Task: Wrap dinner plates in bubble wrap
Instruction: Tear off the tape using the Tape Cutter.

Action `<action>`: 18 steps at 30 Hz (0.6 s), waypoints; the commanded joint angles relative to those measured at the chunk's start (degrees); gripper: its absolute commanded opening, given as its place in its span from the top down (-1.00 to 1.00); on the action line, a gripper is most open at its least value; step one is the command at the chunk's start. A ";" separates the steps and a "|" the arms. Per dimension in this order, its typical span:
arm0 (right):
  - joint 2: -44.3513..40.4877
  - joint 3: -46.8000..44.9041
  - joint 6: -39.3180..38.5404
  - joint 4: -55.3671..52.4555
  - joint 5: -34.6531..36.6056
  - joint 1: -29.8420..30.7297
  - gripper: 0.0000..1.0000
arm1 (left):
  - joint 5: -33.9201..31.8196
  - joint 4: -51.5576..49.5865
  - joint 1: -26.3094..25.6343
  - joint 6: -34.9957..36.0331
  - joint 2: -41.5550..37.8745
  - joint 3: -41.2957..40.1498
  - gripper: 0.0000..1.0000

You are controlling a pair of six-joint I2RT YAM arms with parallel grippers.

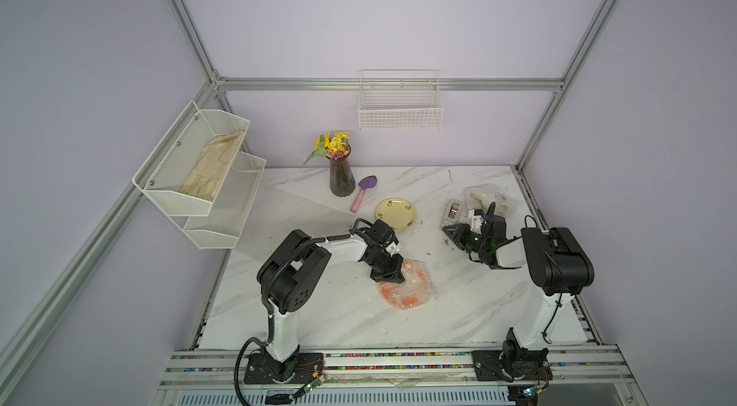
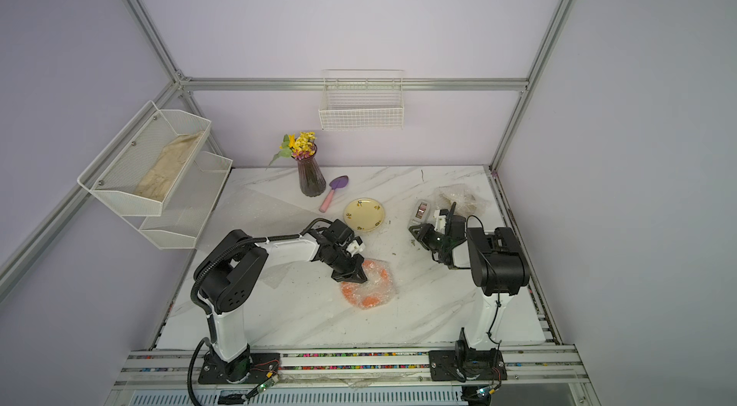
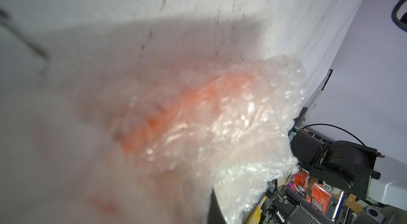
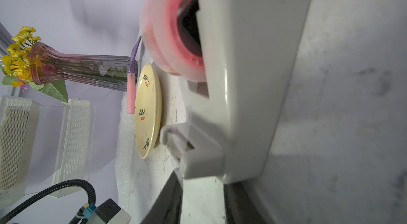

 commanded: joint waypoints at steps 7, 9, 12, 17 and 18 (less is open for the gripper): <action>-0.23 5.72 1.21 -13.86 3.77 0.08 1.00 | -6.71 -4.90 -0.79 0.57 4.42 -2.73 0.91; 0.71 7.26 2.60 -21.03 4.14 0.39 1.00 | -6.72 -4.78 -0.79 0.50 4.42 -2.97 0.91; 2.39 7.71 6.10 -29.88 6.92 0.47 1.00 | -6.65 -4.51 -0.79 0.39 4.58 -3.24 0.91; 3.68 6.23 8.26 -34.49 11.26 0.48 1.00 | -6.65 -4.26 -0.79 0.23 4.34 -3.99 0.91; 3.62 6.23 8.29 -34.03 11.38 0.48 1.00 | -6.72 -4.22 -0.79 0.28 4.25 -4.21 0.91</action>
